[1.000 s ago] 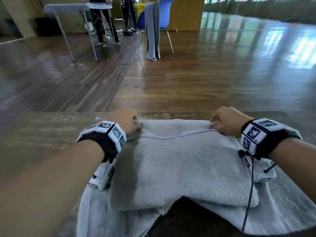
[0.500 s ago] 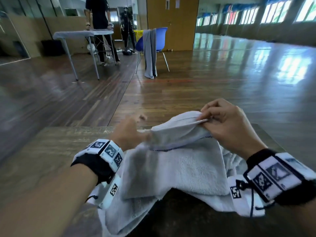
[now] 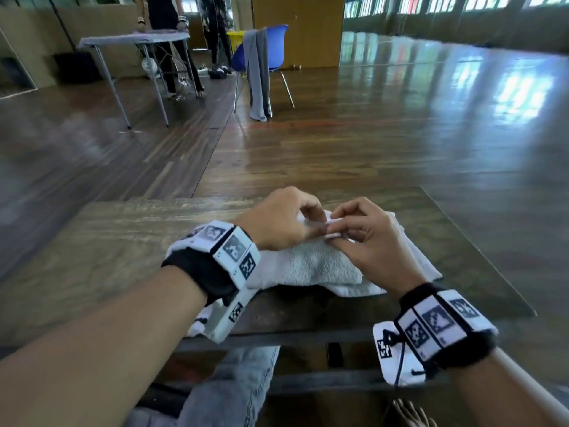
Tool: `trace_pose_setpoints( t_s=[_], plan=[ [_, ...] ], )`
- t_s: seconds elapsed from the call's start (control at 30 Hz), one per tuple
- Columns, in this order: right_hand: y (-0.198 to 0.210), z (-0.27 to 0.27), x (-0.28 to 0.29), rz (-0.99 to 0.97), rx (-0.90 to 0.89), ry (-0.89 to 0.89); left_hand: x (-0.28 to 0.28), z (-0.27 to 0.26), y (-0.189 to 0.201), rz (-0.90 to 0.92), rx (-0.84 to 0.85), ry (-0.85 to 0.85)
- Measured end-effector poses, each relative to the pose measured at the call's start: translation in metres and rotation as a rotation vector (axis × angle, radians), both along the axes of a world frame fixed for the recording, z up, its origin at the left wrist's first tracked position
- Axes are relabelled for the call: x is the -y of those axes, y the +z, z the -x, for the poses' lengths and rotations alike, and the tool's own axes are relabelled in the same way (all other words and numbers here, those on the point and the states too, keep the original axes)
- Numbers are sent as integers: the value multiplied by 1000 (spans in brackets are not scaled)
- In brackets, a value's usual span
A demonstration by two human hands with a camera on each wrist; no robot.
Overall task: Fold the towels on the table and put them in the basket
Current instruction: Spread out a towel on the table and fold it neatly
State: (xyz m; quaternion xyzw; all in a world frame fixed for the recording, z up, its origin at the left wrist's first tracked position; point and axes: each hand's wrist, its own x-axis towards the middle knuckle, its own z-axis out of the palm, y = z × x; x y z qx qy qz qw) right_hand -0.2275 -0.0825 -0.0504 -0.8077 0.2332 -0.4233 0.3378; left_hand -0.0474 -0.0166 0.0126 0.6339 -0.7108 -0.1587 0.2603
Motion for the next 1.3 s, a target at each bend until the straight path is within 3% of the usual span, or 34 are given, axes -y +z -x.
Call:
trace_pose_setpoints(
  t_s=[0.1,0.27,0.47,0.7,1.3],
  plan=[
    [4,4,1,-35,17,-22,4,6,6,101,34,20],
    [9,11,6,67,-1,-142,6,12,-7,199,-39,177],
    [8,10,11,-111,60,-103,-2,22,-21,123,-122,176],
    [6,13,19,-157,76,-125,-3,31,-26,161,-209,226],
    [10,19,13,-153,129,-88,4,43,-24,120,-105,248]
  ],
)
